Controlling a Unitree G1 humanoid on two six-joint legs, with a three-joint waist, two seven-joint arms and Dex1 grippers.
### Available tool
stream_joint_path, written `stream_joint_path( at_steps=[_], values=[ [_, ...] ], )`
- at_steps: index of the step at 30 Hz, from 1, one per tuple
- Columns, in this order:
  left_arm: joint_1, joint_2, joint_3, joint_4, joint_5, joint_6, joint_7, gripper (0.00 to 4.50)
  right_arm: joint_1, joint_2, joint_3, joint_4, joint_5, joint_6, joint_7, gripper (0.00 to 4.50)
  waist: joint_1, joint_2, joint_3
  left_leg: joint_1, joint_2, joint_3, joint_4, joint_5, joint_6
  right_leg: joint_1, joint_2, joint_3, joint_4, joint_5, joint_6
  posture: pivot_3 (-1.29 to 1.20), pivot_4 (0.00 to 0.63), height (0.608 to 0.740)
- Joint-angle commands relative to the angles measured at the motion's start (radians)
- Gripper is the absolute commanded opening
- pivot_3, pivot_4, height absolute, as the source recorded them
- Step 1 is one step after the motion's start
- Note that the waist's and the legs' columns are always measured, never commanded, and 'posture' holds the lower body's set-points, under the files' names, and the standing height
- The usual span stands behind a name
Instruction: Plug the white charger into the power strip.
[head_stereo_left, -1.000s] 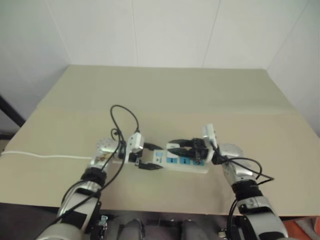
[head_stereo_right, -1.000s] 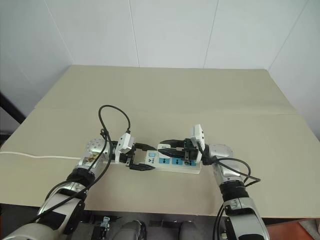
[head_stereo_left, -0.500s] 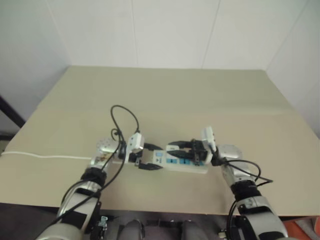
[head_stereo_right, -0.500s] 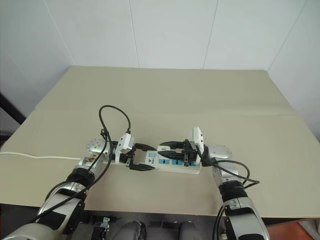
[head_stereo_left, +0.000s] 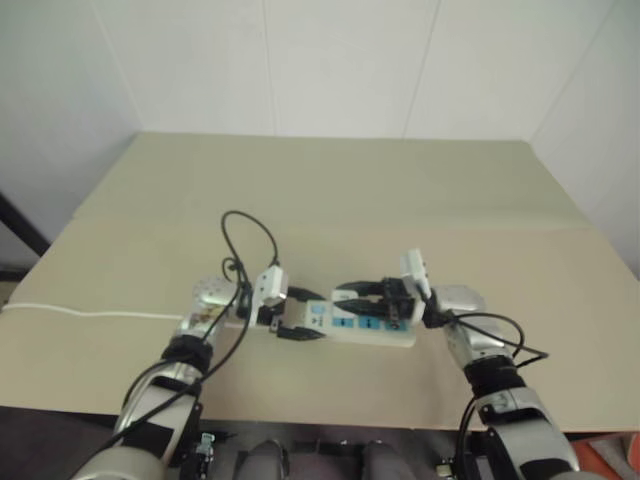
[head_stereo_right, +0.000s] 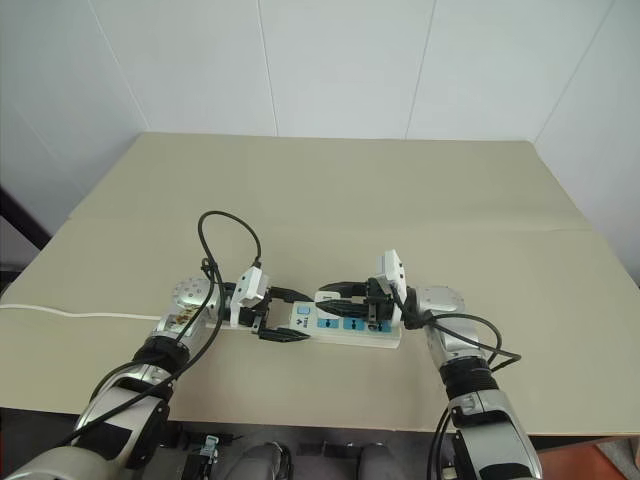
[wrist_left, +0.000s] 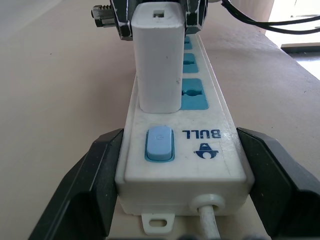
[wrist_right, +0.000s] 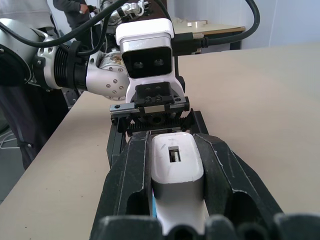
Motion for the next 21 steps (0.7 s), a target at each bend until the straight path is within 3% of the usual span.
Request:
stream_joint_path(
  at_steps=[1, 2, 9, 15, 19, 21],
  values=[
    [-0.012, 0.008, -0.008, 0.004, 0.016, -0.013, -0.017, 3.24, 0.049, -0.024, 0.037, 0.034, -0.065, -0.009, 0.001, 1.83, 0.0, 0.0, 0.0, 0.0, 0.0, 0.0, 0.0, 0.0, 0.0, 0.0, 0.0, 0.0, 0.0, 0.0, 0.0, 0.0, 0.15, 0.74],
    [-0.013, 0.009, -0.007, 0.005, 0.016, -0.013, -0.017, 3.24, 0.05, -0.024, 0.037, 0.034, -0.066, -0.012, -0.003, 1.99, 0.001, -0.001, -0.001, 0.0, 0.0, 0.0, 0.0, 0.0, 0.0, 0.0, 0.0, 0.0, 0.0, 0.0, 0.0, 0.0, 0.15, 0.74],
    [-0.016, 0.006, -0.008, 0.011, 0.019, -0.017, -0.016, 3.24, 0.054, -0.018, 0.029, 0.037, -0.07, -0.046, -0.022, 4.39, -0.003, -0.003, -0.002, 0.001, 0.0, 0.0, 0.0, 0.0, 0.0, 0.0, 0.001, 0.0, 0.0, 0.0, 0.0, 0.0, 0.15, 0.74],
    [-0.022, 0.006, -0.007, 0.008, 0.019, 0.026, 0.0, 3.24, 0.053, -0.02, 0.022, 0.038, -0.07, -0.054, -0.028, 4.45, -0.003, -0.003, -0.002, 0.001, 0.0, 0.0, 0.0, 0.0, 0.0, 0.0, 0.001, 0.0, 0.0, 0.0, 0.0, 0.0, 0.15, 0.74],
    [-0.027, 0.007, 0.005, -0.015, -0.019, 0.045, -0.064, 4.48, 0.052, -0.025, 0.02, 0.028, -0.068, -0.048, -0.027, 4.5, -0.003, -0.003, -0.002, 0.001, 0.0, 0.0, 0.0, 0.0, 0.0, 0.0, 0.001, 0.0, 0.0, 0.0, 0.0, 0.0, 0.15, 0.74],
    [-0.039, 0.002, 0.032, -0.029, -0.045, 0.042, -0.061, 4.48, 0.053, -0.03, 0.016, 0.016, -0.066, -0.049, -0.027, 4.5, -0.003, -0.003, -0.002, 0.001, 0.0, 0.0, 0.0, 0.0, 0.0, 0.0, 0.001, 0.0, 0.0, 0.0, 0.0, 0.0, 0.15, 0.74]
  ],
)
